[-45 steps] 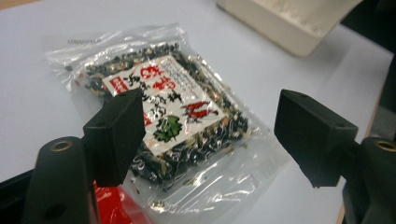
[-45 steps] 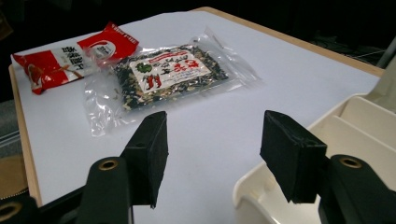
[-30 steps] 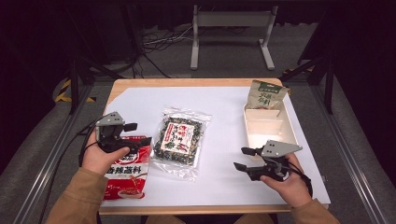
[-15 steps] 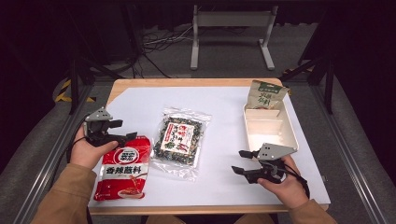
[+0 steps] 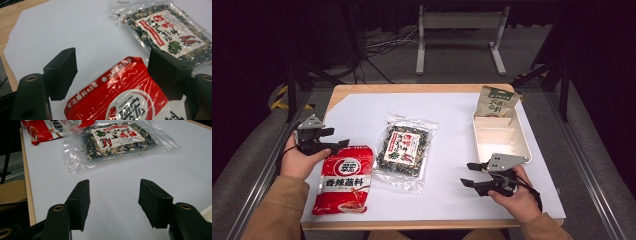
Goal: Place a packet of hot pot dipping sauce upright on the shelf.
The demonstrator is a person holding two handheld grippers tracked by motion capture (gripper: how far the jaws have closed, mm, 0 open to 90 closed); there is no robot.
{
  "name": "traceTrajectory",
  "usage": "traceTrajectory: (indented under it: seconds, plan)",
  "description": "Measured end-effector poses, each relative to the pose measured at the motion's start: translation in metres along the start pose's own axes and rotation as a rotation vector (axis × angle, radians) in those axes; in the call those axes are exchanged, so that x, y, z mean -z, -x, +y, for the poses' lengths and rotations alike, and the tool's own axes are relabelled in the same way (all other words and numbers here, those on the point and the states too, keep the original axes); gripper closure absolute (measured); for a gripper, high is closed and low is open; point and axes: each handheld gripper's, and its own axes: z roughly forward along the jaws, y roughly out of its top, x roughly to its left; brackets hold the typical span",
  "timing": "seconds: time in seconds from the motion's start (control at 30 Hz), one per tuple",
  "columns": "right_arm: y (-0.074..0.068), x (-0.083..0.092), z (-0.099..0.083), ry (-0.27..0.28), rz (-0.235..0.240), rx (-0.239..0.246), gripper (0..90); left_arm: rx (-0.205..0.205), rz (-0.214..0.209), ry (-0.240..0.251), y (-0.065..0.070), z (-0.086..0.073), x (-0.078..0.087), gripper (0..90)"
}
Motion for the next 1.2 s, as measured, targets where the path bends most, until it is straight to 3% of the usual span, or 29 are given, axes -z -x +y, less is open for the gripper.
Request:
traceTrajectory:
  seconds: [0.1,0.27,0.53,0.7,0.8,0.93,1.1,1.2]
  plan:
    - [0.001,0.0,-0.001,0.0,-0.003,-0.003,42.2,0.016,-0.011,0.002,-0.008,-0.004,-0.002,24.1]
    - [0.001,0.0,-0.002,0.003,-0.006,-0.006,41.4,0.086,-0.063,0.032,-0.023,-0.012,-0.009,24.1]
    - [0.002,0.0,-0.005,-0.004,-0.005,-0.008,40.2,0.114,-0.035,-0.048,-0.036,-0.019,-0.031,26.8]
    - [0.002,-0.001,-0.007,-0.008,-0.005,-0.01,39.8,0.138,-0.029,-0.068,-0.042,-0.026,-0.037,27.5]
    - [0.002,-0.001,-0.008,-0.014,-0.009,-0.006,39.8,0.184,-0.049,-0.043,-0.045,-0.033,-0.039,24.4]
    - [0.001,-0.002,-0.008,-0.017,-0.007,-0.001,39.5,0.184,-0.066,-0.066,-0.047,-0.042,-0.038,23.5]
    - [0.0,-0.005,-0.008,-0.025,0.0,0.0,38.8,0.19,-0.116,-0.097,-0.053,-0.057,-0.039,22.7]
    - [-0.001,-0.006,-0.008,-0.025,0.007,-0.002,38.7,0.202,-0.139,-0.09,-0.053,-0.062,-0.041,23.5]
